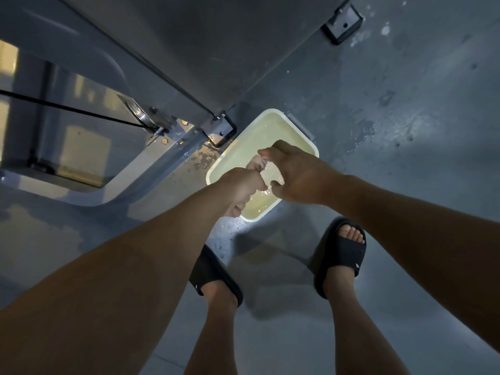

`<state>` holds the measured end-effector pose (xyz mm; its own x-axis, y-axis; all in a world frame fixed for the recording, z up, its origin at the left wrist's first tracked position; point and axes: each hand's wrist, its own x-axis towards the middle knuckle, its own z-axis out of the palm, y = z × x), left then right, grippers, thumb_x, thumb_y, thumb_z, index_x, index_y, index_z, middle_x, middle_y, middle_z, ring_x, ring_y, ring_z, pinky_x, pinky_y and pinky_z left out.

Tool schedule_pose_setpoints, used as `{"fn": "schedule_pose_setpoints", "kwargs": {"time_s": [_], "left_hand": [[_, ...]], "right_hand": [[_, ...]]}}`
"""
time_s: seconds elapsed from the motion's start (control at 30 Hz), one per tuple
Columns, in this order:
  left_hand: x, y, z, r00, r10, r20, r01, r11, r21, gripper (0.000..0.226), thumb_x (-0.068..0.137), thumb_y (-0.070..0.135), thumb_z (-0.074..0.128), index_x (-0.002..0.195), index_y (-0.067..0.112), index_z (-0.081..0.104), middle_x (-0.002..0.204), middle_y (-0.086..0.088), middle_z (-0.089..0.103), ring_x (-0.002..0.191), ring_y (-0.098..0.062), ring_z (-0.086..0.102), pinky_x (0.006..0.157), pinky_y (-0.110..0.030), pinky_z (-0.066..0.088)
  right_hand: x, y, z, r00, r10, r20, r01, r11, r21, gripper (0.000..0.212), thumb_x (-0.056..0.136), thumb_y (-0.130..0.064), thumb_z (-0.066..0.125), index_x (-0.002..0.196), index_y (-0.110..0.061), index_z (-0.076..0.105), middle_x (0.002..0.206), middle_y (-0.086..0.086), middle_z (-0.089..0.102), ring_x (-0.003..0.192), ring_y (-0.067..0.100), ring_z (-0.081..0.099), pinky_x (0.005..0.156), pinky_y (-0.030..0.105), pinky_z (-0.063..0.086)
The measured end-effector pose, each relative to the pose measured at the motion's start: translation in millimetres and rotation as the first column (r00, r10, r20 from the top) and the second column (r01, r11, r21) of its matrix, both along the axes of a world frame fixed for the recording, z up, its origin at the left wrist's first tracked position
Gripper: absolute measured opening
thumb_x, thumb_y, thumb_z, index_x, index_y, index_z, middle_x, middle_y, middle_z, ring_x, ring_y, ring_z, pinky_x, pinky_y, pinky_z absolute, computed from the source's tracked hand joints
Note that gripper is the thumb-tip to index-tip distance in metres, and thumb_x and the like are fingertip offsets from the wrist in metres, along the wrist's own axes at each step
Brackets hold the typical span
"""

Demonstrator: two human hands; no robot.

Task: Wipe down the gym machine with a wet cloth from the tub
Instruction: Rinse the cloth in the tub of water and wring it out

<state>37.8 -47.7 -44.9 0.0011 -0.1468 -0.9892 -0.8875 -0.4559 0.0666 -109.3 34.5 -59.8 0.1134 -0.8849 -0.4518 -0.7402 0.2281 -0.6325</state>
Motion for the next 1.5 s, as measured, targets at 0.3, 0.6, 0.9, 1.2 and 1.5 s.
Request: {"fn": "schedule_pose_setpoints", "kwargs": {"time_s": [0.3, 0.6, 0.9, 1.2, 1.5], "left_hand": [[-0.8, -7.8, 34.1, 0.934, 0.232, -0.272, -0.028, 0.806, 0.592, 0.048, 0.082, 0.021, 0.056, 0.058, 0.029, 0.015, 0.053, 0.008, 0.006, 0.046, -0.010, 0.005, 0.040, -0.016, 0.006], [-26.7, -12.5, 51.0, 0.949, -0.108, -0.297, 0.251, 0.829, 0.499, 0.053, 0.097, 0.024, 0.062, 0.053, 0.027, 0.033, 0.053, 0.008, 0.011, 0.046, -0.010, 0.006, 0.044, -0.018, 0.005], [-36.5, 12.0, 34.1, 0.840, -0.543, -0.018, 0.521, 0.815, -0.253, 0.021, 0.095, 0.013, 0.050, 0.074, 0.016, 0.048, 0.080, -0.005, 0.057, 0.063, -0.024, 0.054, 0.059, -0.027, 0.046], [-20.1, 15.7, 18.0, 0.698, -0.671, 0.248, 0.670, 0.491, -0.557, 0.024, 0.097, 0.017, 0.058, 0.117, 0.012, 0.069, 0.108, -0.008, 0.065, 0.109, -0.036, 0.066, 0.080, -0.034, 0.049], [-16.8, 1.7, 18.4, 0.599, -0.763, 0.243, 0.714, 0.372, -0.593, 0.010, 0.093, 0.026, 0.064, 0.096, 0.025, 0.073, 0.070, 0.005, 0.047, 0.076, -0.025, 0.054, 0.070, -0.027, 0.044]], "right_hand": [[4.8, 6.0, -0.9, 0.987, 0.134, -0.085, -0.158, 0.859, -0.488, 0.056, 0.097, -0.017, 0.061, 0.146, 0.006, 0.046, 0.124, 0.021, 0.057, 0.101, 0.035, 0.057, 0.088, 0.044, 0.052], [-12.6, -37.0, 43.2, 0.824, 0.389, -0.412, -0.513, 0.821, -0.251, 0.024, 0.084, -0.024, 0.045, 0.068, -0.014, 0.059, 0.063, 0.007, 0.057, 0.057, 0.029, 0.053, 0.053, 0.029, 0.035], [-5.5, -50.7, 49.1, 0.782, 0.524, -0.337, -0.435, 0.846, 0.308, 0.018, 0.089, -0.021, 0.057, 0.074, -0.021, 0.048, 0.071, -0.002, 0.046, 0.075, 0.027, 0.054, 0.063, 0.032, 0.044], [11.0, -50.7, 26.7, 0.919, 0.328, -0.221, -0.221, 0.890, 0.400, 0.019, 0.090, -0.014, 0.053, 0.073, -0.017, 0.045, 0.073, 0.003, 0.050, 0.061, 0.017, 0.047, 0.061, 0.028, 0.040], [8.9, -60.5, 37.0, 0.975, 0.212, -0.066, -0.132, 0.793, 0.595, 0.010, 0.091, -0.011, 0.060, 0.085, -0.008, 0.053, 0.070, 0.010, 0.056, 0.050, 0.022, 0.049, 0.051, 0.024, 0.039]]}}
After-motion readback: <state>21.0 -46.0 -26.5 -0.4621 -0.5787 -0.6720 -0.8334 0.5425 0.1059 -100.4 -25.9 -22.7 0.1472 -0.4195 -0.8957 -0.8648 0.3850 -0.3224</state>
